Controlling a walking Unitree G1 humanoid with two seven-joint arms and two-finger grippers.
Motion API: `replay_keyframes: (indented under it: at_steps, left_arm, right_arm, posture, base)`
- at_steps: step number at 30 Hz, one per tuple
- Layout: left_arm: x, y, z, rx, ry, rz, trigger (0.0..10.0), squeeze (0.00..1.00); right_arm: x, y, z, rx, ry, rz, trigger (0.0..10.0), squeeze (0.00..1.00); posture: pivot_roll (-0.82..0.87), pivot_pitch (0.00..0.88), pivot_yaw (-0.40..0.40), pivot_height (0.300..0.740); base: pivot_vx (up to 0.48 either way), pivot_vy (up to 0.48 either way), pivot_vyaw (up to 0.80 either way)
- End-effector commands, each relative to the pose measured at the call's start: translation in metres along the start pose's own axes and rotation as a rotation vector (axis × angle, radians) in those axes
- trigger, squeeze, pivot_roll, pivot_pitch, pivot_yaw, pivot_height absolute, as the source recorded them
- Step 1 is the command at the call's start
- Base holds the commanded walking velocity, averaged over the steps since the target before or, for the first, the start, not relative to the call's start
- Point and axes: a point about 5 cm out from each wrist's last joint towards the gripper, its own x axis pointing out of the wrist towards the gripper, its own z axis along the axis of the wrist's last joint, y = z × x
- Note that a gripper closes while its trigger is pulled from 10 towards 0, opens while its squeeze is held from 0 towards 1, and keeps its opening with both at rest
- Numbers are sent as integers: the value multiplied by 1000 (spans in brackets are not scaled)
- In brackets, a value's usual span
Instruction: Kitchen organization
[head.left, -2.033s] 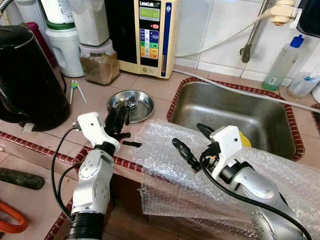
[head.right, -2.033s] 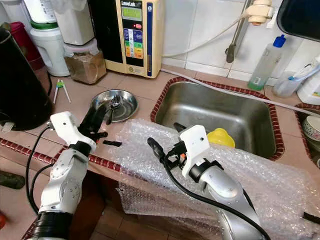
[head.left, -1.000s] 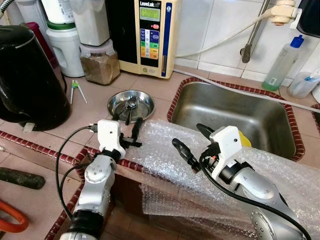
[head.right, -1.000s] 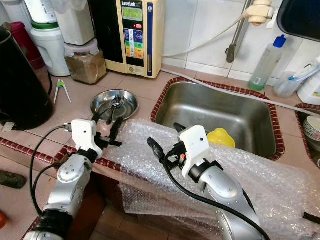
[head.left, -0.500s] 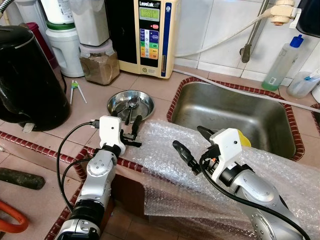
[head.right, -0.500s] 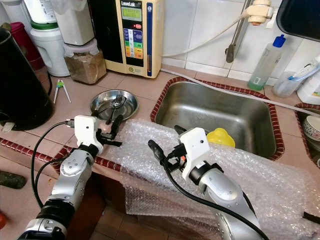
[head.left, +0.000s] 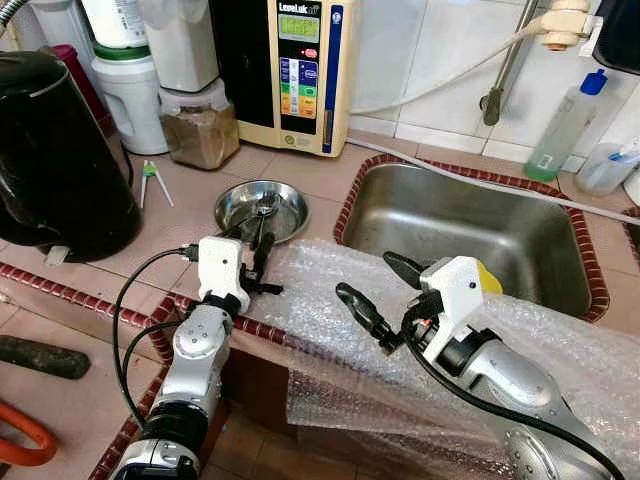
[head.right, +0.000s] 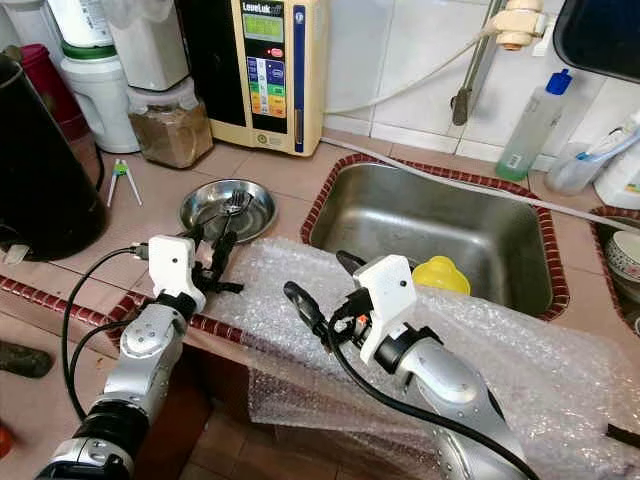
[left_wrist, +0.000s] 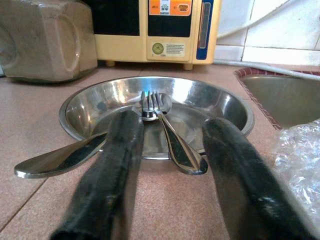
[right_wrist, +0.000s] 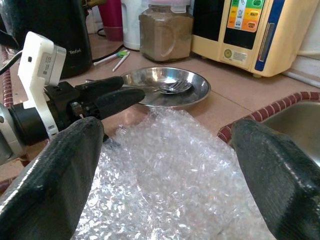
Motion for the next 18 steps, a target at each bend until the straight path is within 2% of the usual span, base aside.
replay_keyframes:
  at_steps: [1, 18]
  left_arm:
    - [-1, 2, 0, 1, -4, 10, 0, 0]
    - [1, 1, 0, -3, -13, 5, 0, 0]
  right_arm:
    - [-2, 2, 2, -8, 0, 8, 10000, 0]
    - [-2, -2, 1, -22, 14, -14, 10000, 0]
  posture:
    - [-60, 48, 8, 740]
    - [-59, 48, 9, 740]
  base:
    - [0, 0, 0]
    - [0, 0, 0]
